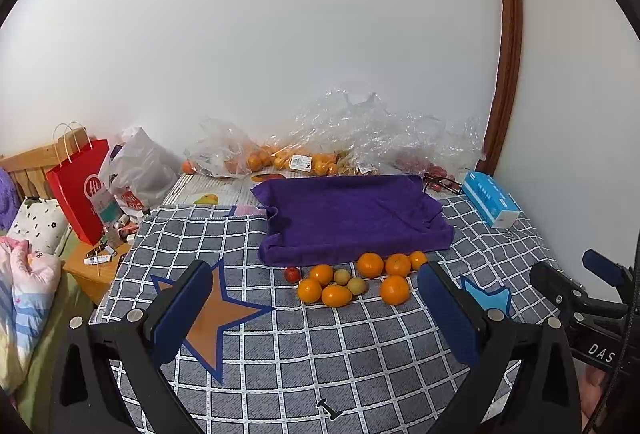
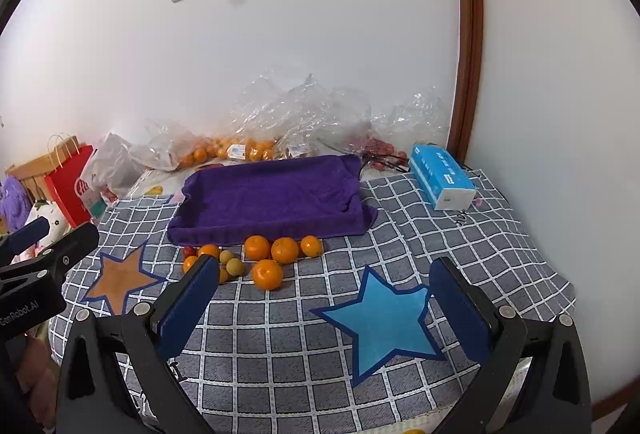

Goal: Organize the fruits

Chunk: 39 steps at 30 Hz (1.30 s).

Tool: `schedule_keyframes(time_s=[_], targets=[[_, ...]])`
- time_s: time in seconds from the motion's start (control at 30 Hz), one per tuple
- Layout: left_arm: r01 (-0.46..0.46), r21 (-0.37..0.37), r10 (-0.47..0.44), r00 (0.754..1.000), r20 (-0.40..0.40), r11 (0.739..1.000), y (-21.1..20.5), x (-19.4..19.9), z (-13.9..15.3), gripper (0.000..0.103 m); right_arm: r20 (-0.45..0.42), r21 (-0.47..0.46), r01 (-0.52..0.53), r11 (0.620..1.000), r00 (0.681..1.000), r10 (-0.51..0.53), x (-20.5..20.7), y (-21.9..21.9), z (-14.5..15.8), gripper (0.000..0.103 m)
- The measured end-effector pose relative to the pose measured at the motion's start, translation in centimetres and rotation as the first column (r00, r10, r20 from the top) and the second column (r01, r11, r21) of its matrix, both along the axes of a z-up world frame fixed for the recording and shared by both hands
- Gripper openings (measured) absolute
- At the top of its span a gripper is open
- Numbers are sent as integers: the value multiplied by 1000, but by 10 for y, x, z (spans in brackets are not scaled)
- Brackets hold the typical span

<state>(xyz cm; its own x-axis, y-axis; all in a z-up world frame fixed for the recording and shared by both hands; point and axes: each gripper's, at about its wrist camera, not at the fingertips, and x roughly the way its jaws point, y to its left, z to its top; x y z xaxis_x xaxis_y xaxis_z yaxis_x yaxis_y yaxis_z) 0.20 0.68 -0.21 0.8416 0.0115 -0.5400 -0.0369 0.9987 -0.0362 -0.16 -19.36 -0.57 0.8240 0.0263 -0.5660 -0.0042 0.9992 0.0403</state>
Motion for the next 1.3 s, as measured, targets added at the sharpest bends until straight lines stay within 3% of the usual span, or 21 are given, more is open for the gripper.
schedule_keyframes(time_s=[1.3], targets=[[-8,-20,8,1000,5,1000,7,-2,4,103,-5,19,-14,1000,1000,14,4,9,3,103]])
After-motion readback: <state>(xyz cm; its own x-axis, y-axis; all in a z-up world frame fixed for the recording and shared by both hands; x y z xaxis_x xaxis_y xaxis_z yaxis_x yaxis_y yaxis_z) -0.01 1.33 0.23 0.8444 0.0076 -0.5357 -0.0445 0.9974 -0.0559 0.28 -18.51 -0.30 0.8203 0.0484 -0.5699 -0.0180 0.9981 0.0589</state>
